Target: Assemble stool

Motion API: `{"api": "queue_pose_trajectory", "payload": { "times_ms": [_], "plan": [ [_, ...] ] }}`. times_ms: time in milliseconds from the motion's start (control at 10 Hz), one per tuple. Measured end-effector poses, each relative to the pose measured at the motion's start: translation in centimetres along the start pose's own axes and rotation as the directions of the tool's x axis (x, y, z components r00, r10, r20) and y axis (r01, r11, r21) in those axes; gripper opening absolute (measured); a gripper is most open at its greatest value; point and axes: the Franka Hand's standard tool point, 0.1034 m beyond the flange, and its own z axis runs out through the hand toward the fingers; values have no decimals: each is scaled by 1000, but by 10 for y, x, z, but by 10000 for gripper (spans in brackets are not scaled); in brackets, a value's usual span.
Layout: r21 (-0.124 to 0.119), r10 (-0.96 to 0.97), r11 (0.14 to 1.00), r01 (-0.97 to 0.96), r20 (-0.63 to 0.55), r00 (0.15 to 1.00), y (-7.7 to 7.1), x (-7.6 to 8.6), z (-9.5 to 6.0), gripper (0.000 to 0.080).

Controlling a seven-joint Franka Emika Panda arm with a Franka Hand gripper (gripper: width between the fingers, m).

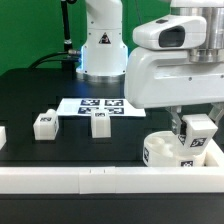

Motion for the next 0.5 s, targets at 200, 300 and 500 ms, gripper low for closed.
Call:
{"api": "queue_pose_trajectory", "payload": {
  "times_ms": [200, 300, 500],
  "plan": [
    [-6, 200, 980, -200, -1, 980, 6, 0, 0, 337],
    [-3, 259, 966, -259, -8, 966, 6, 1, 1, 337],
    [40, 477, 879, -475, -104, 873, 1, 6, 2, 337]
  ]
}}
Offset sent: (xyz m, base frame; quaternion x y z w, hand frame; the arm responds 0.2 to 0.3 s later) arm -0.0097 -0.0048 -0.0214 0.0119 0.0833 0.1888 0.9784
